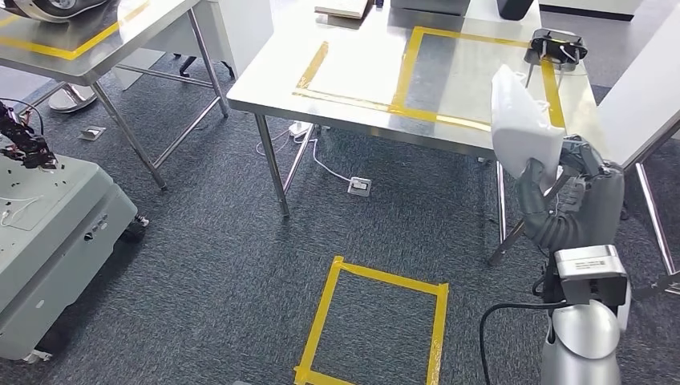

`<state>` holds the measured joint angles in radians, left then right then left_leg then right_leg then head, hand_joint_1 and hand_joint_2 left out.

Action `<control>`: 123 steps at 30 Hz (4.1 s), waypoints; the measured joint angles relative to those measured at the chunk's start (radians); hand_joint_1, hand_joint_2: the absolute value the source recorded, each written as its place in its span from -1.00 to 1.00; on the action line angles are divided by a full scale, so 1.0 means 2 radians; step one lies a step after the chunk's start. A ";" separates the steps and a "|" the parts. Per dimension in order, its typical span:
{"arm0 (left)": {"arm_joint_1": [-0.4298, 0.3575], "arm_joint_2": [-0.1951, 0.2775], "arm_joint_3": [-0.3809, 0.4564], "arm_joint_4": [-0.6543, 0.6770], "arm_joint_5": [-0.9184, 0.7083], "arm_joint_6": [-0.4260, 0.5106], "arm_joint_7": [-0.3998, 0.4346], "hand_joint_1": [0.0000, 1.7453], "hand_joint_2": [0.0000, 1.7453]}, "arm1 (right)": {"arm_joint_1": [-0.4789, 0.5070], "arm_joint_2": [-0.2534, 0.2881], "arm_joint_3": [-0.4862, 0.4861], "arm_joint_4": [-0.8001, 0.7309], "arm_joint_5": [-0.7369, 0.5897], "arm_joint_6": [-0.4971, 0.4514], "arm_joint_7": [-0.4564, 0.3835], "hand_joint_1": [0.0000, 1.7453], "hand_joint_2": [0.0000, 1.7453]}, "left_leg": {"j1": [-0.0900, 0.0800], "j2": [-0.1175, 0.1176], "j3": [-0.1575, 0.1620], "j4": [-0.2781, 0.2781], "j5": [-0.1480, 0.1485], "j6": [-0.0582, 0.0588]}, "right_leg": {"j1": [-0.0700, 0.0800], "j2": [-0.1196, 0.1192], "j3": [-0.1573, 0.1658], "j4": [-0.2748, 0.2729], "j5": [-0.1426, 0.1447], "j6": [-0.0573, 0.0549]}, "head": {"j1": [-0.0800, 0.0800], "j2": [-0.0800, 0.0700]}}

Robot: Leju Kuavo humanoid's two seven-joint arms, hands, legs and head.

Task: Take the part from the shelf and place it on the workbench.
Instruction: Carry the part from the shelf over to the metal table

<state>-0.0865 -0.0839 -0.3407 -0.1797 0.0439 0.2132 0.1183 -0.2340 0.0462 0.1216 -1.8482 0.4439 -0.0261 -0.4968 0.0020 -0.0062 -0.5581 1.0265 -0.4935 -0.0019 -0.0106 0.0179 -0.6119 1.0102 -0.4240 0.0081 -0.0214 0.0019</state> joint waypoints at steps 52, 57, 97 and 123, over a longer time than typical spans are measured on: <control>0.005 0.001 0.003 0.001 -0.004 0.000 -0.002 -1.00 1.00 | -0.002 -0.006 0.006 0.027 -0.008 -0.010 -0.002 1.00 1.00 | -0.001 0.003 -0.006 0.019 -0.017 -0.010 | -0.001 -0.007 0.006 0.006 -0.014 -0.012 | -0.001 0.000; 0.004 0.001 0.003 0.001 -0.005 0.000 -0.002 -1.00 1.00 | 0.000 -0.006 0.006 0.027 -0.006 -0.011 -0.001 1.00 1.00 | 0.004 0.003 -0.074 0.144 -0.057 -0.019 | -0.003 -0.007 0.013 0.004 -0.020 -0.017 | -0.003 0.000; 0.006 0.000 0.004 0.002 -0.005 0.005 -0.002 -1.00 1.00 | -0.006 -0.006 0.009 0.026 -0.001 -0.004 0.004 1.00 1.00 | 0.005 -0.001 -0.020 0.004 0.015 0.005 | -0.005 -0.006 0.043 0.014 -0.049 0.009 | -0.004 0.000; 0.008 -0.001 0.008 0.002 -0.007 0.006 -0.001 -1.00 1.00 | -0.011 -0.006 0.014 0.038 -0.005 0.000 -0.002 1.00 1.00 | 0.002 0.002 -0.034 0.013 0.022 -0.009 | 0.001 -0.006 0.041 0.001 -0.040 -0.011 | -0.002 0.000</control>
<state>-0.0703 -0.0867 -0.3243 -0.1759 0.0291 0.2250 0.1157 -0.2557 0.0343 0.1492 -1.7727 0.4343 -0.0263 -0.5007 0.0057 -0.0018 -0.6265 1.0520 -0.4498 -0.0202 -0.0083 0.0058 -0.5292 1.0120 -0.5033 -0.0142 -0.0261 0.0019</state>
